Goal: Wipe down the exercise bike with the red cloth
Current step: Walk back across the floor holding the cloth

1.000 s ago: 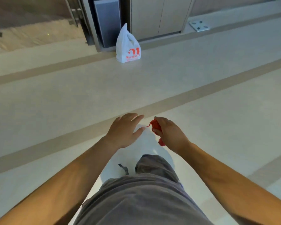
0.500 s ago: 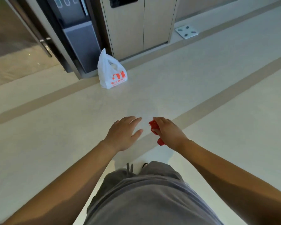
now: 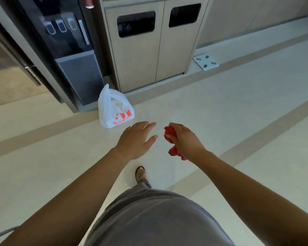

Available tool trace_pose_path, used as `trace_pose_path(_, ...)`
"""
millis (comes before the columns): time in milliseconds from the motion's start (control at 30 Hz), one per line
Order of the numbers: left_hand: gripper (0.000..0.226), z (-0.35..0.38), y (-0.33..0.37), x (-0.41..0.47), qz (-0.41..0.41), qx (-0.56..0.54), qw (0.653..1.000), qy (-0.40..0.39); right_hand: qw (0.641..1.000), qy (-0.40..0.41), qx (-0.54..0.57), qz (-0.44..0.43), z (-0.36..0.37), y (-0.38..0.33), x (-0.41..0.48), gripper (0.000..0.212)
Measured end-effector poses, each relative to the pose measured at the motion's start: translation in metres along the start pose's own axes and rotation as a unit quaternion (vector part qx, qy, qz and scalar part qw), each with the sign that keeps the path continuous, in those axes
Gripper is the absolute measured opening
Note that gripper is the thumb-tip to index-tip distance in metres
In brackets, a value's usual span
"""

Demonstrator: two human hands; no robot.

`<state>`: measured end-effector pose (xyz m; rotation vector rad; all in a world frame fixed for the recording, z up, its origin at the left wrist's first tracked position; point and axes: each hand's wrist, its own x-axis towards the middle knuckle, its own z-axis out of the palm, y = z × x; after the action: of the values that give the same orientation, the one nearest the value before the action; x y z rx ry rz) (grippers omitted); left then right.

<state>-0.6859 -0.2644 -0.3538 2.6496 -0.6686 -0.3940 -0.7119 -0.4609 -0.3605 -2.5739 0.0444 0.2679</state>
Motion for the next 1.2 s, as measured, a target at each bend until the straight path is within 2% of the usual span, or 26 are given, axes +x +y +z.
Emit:
trace_pose_path(333, 0.053, -0.096, -0.053, 0.209, 0.002, -0.004, 1.000, 0.028, 0.995, 0.025, 0.090, 0.045, -0.084, -0.006, 0.210, 0.042)
trace_pose_path(700, 0.051, -0.178, -0.098, 0.429, -0.037, 0.019, 0.997, 0.068, 0.995, 0.005, 0.099, -0.024, -0.161, 0.006, 0.456, 0.037)
trace_pose_path(867, 0.052, -0.218, -0.112, 0.524, -0.061, 0.033, 0.993, 0.094, 0.991, 0.000, 0.096, -0.088, -0.203, 0.012, 0.560, 0.038)
trace_pose_path(1200, 0.052, -0.275, -0.179, 0.624, -0.119, 0.056, 0.983, 0.126, 0.984, -0.015, 0.086, -0.154, -0.237, -0.020, 0.719, 0.038)
